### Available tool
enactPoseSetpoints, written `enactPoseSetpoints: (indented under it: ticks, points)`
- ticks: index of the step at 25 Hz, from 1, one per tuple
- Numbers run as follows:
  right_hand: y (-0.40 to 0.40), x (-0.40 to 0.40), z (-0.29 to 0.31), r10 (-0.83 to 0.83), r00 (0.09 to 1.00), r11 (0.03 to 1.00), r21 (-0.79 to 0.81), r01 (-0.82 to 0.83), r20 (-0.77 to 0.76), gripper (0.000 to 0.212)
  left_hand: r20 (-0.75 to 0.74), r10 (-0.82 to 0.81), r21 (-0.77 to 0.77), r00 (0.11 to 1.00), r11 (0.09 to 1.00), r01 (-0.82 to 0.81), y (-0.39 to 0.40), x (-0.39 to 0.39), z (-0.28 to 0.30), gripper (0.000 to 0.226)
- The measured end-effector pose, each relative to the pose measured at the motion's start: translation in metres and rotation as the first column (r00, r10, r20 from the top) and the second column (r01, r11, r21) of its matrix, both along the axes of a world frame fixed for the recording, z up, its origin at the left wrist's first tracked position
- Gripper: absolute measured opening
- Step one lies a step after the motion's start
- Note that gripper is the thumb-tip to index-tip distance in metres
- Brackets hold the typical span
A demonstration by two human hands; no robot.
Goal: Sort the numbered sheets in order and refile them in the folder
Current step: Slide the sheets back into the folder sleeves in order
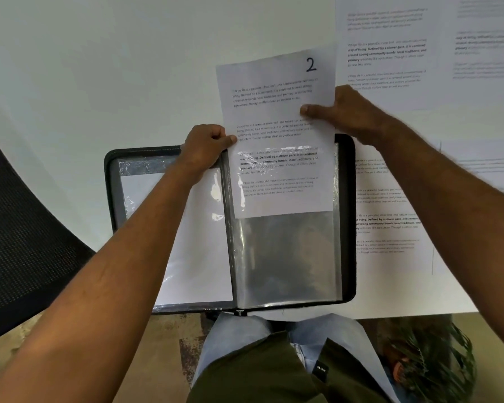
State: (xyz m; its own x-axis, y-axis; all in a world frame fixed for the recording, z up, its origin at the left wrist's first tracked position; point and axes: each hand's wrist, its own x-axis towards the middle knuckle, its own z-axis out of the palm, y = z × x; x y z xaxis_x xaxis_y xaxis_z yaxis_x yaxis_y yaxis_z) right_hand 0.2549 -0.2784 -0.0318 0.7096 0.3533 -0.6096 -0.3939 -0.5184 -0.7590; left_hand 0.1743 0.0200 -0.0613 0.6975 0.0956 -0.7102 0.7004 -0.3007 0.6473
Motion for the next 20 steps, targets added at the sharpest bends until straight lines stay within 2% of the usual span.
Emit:
enactPoseSetpoints:
  ticks: [4, 7, 12, 14, 18, 20]
  points:
    - [-0.0009, 0.0032, -0.0009, 0.167, 0.986, 0.977, -0.133, -0.165, 0.000, 0.046, -0.002, 0.038, -0.012, 0.999, 0.999, -0.038, 0.0003, -0.0002, -0.0006, 0.031]
    - [-0.0010, 0.0022, 0.0002, 0.233, 0.971, 0.960, -0.144, -0.238, -0.049, 0.044, -0.008, 0.072, -0.018, 0.997, 0.997, -0.072, -0.0010, 0.0001, 0.0016, 0.034]
    - [-0.0007, 0.0012, -0.0031, 0.328, 0.939, 0.919, -0.196, -0.342, -0.099, 0.058, 0.001, 0.086, -0.004, 0.996, 0.996, -0.086, -0.0031, 0.0011, -0.0028, 0.035]
    - [-0.0009, 0.0014, -0.0042, 0.285, 0.956, 0.940, -0.177, -0.293, -0.067, 0.054, 0.007, 0.078, 0.017, 0.997, 0.997, -0.078, -0.0034, 0.0006, -0.0038, 0.028]
    - [-0.0009, 0.0034, -0.0050, 0.010, 0.997, 0.998, -0.057, -0.006, 0.076, 0.037, -0.007, 0.031, 0.011, 0.999, 0.999, -0.031, -0.0004, -0.0004, -0.0047, 0.027]
    - [-0.0016, 0.0073, -0.0057, 0.001, 0.992, 0.998, -0.062, 0.007, 0.126, 0.025, -0.017, 0.021, 0.007, 1.000, 1.000, -0.021, 0.0004, -0.0002, -0.0042, 0.031]
